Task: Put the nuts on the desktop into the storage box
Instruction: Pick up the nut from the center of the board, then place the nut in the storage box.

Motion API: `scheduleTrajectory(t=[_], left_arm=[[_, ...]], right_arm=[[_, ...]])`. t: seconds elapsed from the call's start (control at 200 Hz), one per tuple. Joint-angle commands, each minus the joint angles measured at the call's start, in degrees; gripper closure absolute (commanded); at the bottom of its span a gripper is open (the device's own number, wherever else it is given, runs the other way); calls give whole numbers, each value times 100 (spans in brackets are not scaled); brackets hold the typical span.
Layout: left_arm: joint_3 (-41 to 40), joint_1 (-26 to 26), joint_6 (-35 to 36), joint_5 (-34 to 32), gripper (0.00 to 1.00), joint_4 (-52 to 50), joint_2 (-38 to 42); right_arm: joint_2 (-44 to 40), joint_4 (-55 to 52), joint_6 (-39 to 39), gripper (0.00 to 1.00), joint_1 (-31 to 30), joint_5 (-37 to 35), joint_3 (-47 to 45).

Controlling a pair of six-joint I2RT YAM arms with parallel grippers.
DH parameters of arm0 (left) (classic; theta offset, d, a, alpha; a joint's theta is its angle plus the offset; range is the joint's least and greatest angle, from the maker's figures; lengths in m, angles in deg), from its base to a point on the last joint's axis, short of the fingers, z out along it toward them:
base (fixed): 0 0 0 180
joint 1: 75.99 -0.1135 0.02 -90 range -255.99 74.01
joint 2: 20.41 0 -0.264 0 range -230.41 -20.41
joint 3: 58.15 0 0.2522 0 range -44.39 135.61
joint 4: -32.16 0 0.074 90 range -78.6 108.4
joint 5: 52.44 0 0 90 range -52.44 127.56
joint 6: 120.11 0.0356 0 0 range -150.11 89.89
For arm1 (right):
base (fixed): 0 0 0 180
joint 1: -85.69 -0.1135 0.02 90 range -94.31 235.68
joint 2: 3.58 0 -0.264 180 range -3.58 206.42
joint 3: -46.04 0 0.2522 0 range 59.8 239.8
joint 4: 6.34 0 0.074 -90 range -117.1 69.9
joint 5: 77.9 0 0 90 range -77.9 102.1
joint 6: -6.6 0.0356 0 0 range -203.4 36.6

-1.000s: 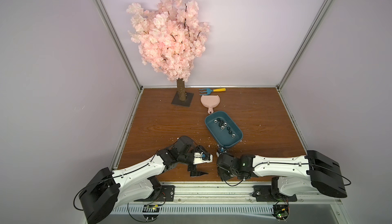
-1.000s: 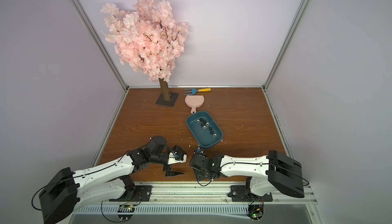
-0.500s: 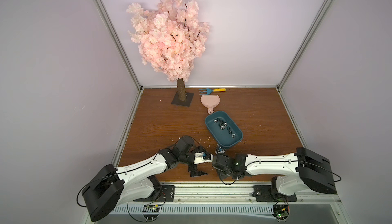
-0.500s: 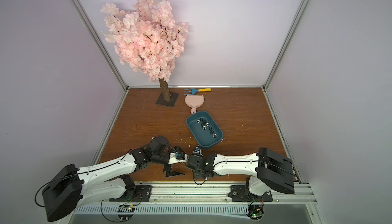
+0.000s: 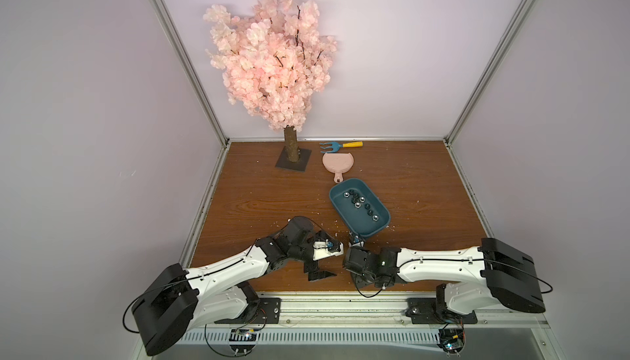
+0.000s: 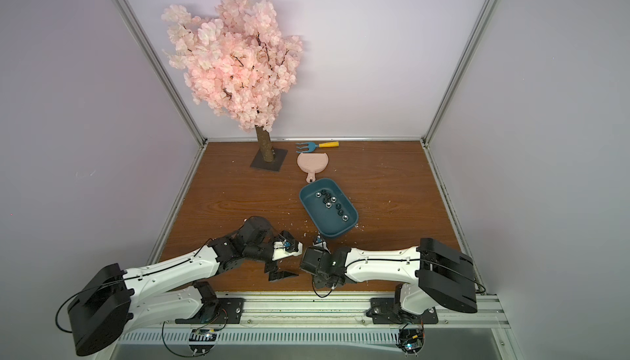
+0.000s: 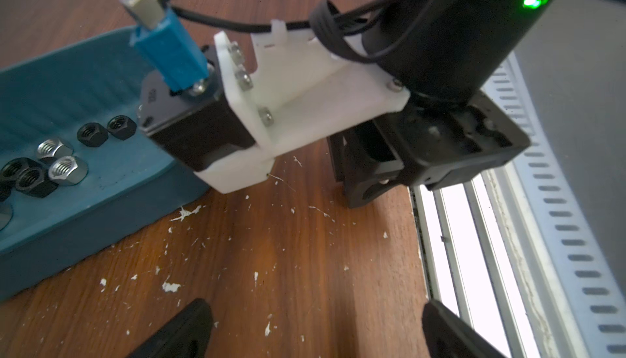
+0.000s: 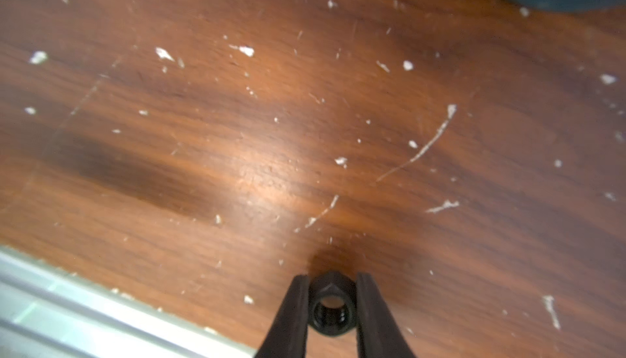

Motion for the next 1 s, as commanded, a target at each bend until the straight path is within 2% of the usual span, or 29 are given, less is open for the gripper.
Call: scheduleTrajectory(t=[0.0, 0.165, 0.295, 0.39, 0.551, 0.756, 0.991], left_arm=[[98, 52, -201, -45, 0, 417, 166], [298, 56, -343, -163, 0, 614, 216], [618, 59, -531, -511, 0, 596, 142], [853, 57, -710, -528, 0, 632, 30], [1238, 47, -814, -431, 0, 650, -313], [1742, -51, -1193, -962, 0, 614, -991], [1787, -71, -1391, -851, 0, 1165, -1524]], right_arm=[[-345, -344, -312, 79, 252, -13, 191], [-643, -664, -867, 79, 736, -26, 550], [-882, -811, -1374, 79, 1317, 101, 863], [-951, -803, -1768, 79, 1687, 203, 1089], [-842, -789, -2249, 79, 2223, 261, 1417], [-622, -371, -2599, 79, 2934, 594, 1596], [-43, 45, -2873, 79, 3448, 967, 1785]])
